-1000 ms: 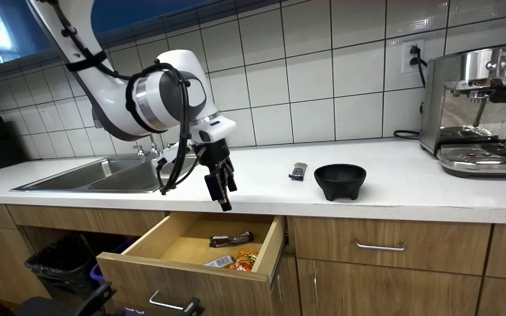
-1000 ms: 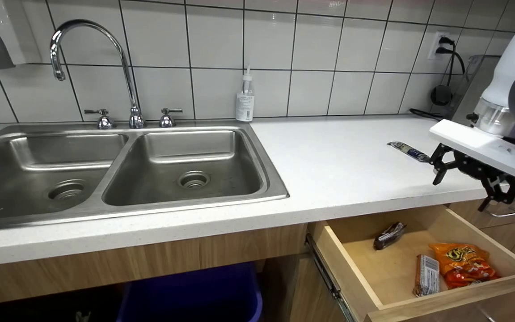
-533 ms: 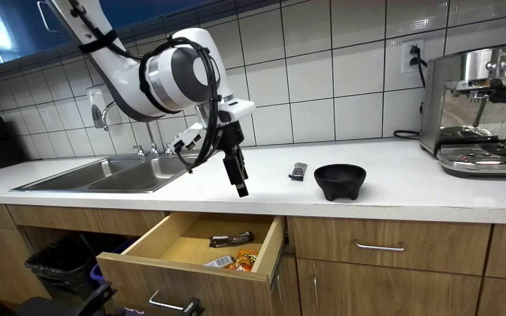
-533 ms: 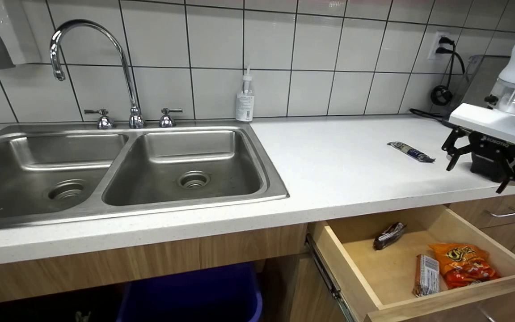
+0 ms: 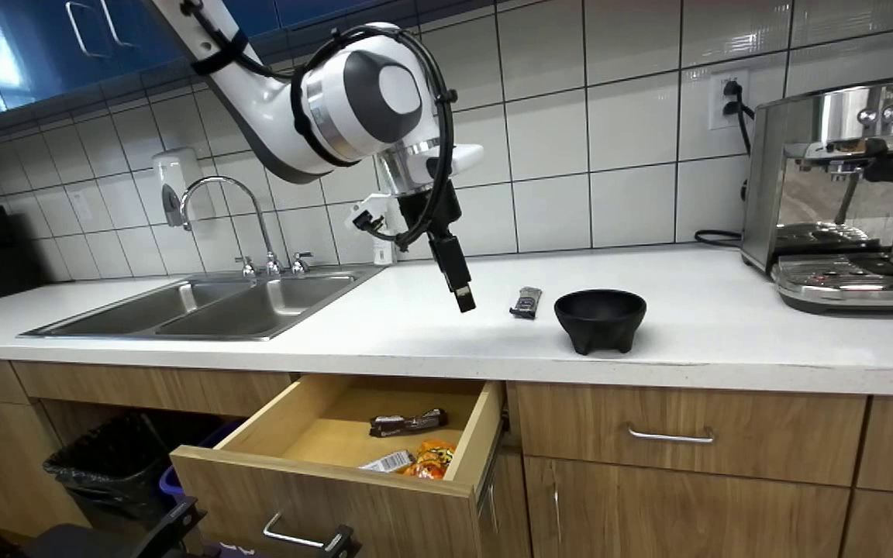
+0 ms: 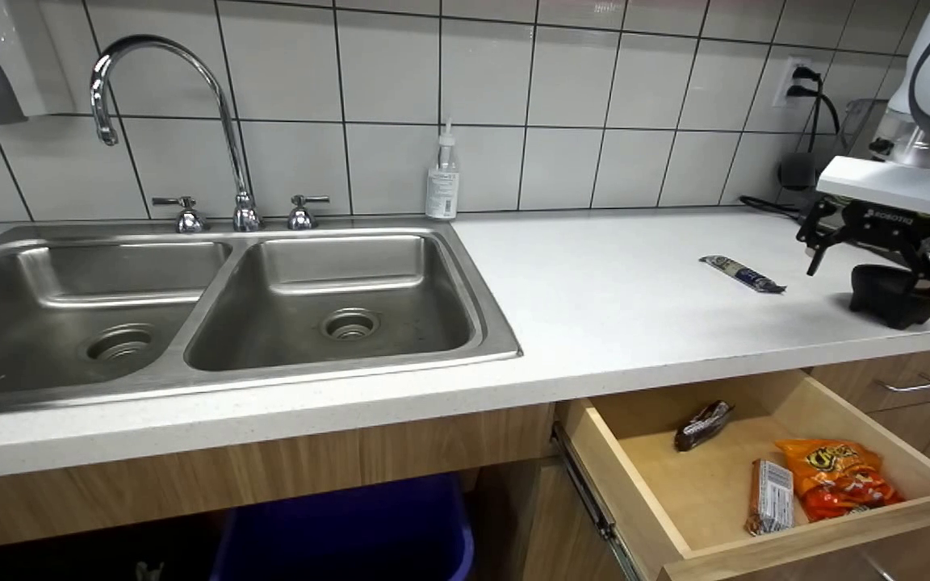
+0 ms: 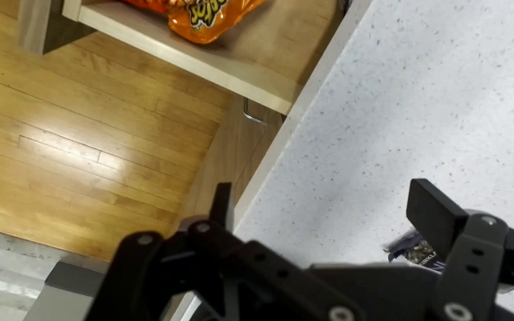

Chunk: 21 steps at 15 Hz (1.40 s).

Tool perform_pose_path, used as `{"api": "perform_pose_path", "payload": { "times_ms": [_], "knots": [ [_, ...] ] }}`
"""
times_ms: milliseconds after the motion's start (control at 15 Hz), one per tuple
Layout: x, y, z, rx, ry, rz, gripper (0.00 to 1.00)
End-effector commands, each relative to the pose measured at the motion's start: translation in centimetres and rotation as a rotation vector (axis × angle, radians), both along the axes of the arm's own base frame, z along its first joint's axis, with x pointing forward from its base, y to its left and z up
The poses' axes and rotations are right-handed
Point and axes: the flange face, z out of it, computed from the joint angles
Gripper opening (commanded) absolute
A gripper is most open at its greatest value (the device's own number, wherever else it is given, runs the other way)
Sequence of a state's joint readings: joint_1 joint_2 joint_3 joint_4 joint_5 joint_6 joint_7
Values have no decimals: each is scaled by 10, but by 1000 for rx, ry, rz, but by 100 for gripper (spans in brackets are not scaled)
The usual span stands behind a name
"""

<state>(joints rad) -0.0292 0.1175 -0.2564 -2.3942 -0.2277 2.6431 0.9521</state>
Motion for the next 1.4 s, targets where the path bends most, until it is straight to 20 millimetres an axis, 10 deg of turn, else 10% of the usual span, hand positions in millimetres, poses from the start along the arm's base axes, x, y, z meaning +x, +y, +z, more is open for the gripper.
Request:
{"api": "perform_pose_path", "payload": {
  "times_ms": [0,1333],
  "knots": [
    [32,-17,1,-9,34,38,100],
    [177,-63,-24,-36,120,172,100]
  ]
}}
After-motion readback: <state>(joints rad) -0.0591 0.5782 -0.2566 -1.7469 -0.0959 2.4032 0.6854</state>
